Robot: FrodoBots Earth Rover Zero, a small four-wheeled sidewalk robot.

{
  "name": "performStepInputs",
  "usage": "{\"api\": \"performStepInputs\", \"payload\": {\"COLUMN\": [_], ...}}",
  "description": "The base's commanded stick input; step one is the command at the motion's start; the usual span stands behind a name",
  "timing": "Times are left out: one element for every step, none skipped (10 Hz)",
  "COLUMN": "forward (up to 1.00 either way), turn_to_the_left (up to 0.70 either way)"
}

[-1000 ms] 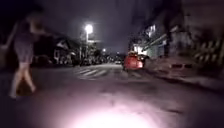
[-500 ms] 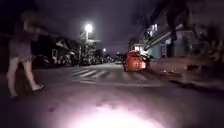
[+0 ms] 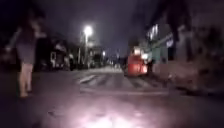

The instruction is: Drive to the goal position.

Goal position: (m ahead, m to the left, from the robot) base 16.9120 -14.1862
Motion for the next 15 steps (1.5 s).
{"api": "performStepInputs", "payload": {"forward": [1.0, 1.0, 1.0, 1.0, 1.0, 1.0, 1.0, 1.0, 1.0, 1.0, 1.0, 1.0, 1.0, 1.0, 1.0], "turn_to_the_left": [0.0, 0.0, 0.0, 0.0, 0.0, 0.0, 0.0, 0.0, 0.0, 0.0, 0.0, 0.0, 0.0, 0.0, 0.0]}}
